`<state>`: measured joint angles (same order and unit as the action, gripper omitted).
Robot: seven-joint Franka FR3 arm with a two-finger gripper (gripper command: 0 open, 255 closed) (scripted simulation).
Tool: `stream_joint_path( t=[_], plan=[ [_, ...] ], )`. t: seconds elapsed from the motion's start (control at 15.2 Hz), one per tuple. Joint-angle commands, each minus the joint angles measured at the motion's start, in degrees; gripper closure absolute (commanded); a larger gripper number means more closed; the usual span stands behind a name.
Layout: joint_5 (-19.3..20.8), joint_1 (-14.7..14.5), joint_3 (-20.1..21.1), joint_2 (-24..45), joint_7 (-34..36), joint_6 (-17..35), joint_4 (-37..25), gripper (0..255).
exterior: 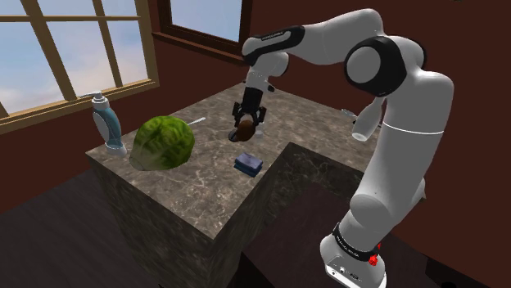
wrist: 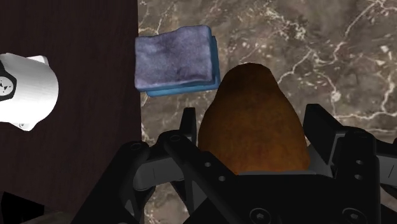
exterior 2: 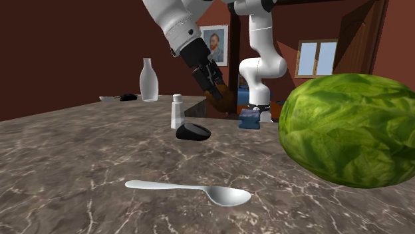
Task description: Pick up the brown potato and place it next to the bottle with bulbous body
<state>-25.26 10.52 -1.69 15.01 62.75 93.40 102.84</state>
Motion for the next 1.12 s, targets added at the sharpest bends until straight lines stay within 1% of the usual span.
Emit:
stream_joint_path(
  t=[0.0,1.06],
  plan=[
    [0.1,0.1,-0.1,-0.4,0.4,-1.3,-0.9,255],
    [0.2,0.6,-0.2,-3.0,4.6,-11.6,-9.5,255]
  ],
)
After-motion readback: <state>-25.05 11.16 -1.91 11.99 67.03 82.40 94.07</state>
